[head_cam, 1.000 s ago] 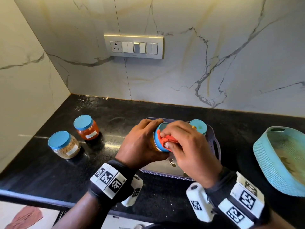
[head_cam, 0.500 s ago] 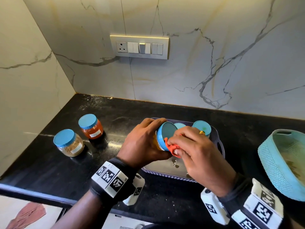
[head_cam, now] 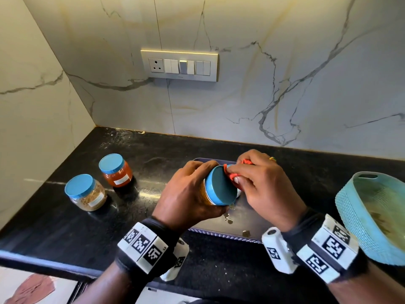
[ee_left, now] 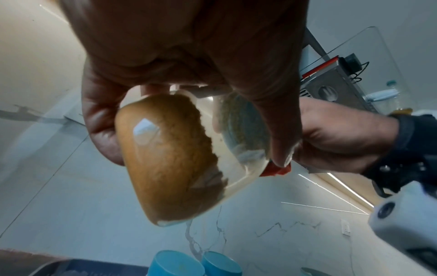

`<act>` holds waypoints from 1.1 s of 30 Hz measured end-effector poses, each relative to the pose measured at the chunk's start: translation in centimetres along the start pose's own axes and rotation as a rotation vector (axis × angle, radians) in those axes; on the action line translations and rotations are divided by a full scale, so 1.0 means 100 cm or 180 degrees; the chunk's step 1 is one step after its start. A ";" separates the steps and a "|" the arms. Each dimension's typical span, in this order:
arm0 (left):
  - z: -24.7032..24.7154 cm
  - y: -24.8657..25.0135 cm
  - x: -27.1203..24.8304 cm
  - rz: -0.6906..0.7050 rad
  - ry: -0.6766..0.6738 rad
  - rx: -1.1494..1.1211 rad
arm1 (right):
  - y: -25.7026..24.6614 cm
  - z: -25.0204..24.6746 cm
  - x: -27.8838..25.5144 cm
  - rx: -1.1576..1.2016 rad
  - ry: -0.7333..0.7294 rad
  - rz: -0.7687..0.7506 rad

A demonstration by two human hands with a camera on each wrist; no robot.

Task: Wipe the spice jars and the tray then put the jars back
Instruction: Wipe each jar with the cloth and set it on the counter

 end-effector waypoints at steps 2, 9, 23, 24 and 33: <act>-0.002 0.001 0.003 0.0049 0.0008 0.0100 | -0.004 0.000 0.008 0.0368 0.0026 0.0165; -0.016 -0.006 0.011 -0.0060 0.0024 0.0449 | -0.037 -0.009 -0.007 0.0360 -0.0135 -0.0054; -0.009 0.002 0.004 -0.0058 -0.0021 0.0391 | -0.014 -0.006 0.008 0.0359 -0.0077 0.0229; -0.012 0.001 0.005 -0.0056 -0.0004 0.0405 | -0.021 -0.006 0.006 0.0400 -0.0089 0.0192; -0.012 0.003 -0.004 -0.0062 0.0101 0.0148 | -0.005 -0.009 -0.022 -0.0144 -0.0392 0.0052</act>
Point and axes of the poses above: each hand's wrist, its own x-axis towards the middle knuckle, its own z-axis out of the palm, y = z × x, the point moved 8 cm from there along x, towards the middle knuckle, and after that the axes turned 1 degree about z, right-handed, at the moved point
